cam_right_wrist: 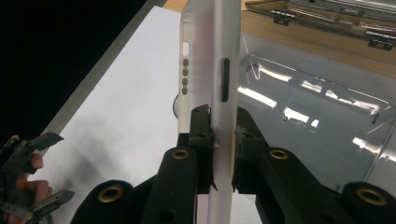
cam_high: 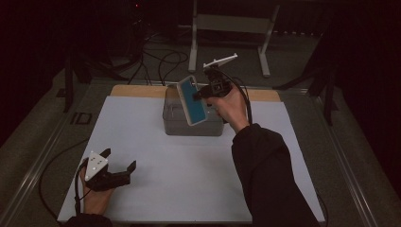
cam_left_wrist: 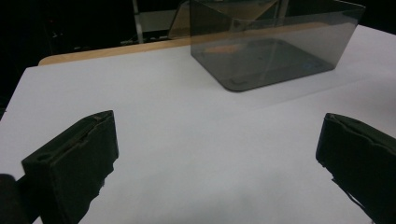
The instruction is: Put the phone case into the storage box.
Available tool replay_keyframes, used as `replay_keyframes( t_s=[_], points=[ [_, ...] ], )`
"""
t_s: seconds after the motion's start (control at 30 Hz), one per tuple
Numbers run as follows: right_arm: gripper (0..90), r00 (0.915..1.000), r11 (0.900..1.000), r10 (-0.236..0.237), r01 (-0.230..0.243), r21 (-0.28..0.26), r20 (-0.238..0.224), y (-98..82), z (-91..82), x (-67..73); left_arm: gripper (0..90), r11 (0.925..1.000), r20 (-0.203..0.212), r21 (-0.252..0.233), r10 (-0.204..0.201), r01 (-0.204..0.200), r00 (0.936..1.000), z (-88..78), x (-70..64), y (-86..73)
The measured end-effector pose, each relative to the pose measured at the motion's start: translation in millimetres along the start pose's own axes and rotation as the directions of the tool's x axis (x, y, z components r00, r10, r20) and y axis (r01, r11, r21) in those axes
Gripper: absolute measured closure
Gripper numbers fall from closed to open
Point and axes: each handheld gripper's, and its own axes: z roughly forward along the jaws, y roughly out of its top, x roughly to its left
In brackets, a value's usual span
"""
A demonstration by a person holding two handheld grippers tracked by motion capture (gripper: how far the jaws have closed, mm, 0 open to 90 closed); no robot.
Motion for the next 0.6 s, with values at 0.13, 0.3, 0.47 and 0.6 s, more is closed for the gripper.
replay_keyframes(
  t_s=[0.13,0.3,0.47,0.6],
  points=[
    [81.9,0.9999,1.000,0.013,-0.013,-0.003,0.010,1.8,1.6,-2.5,0.0,1.0000,0.000,0.001,0.000,0.000,1.0000,0.2,-0.2,0.0],
    [81.9,0.9994,1.000,0.019,-0.019,-0.004,0.029,4.1,2.9,-3.8,0.0,1.0000,0.000,0.001,0.001,-0.001,1.0000,0.3,-0.2,0.0],
    [81.9,0.9986,1.000,0.025,-0.025,-0.002,0.046,7.0,5.2,-2.5,0.1,1.0000,0.000,0.000,-0.003,0.003,1.0000,0.0,0.1,-0.1],
    [81.9,0.9980,1.000,0.026,-0.026,0.001,0.057,8.7,8.1,-1.6,0.0,1.0000,-0.003,-0.002,-0.004,0.004,1.0000,-0.4,0.3,0.1]
  ],
)
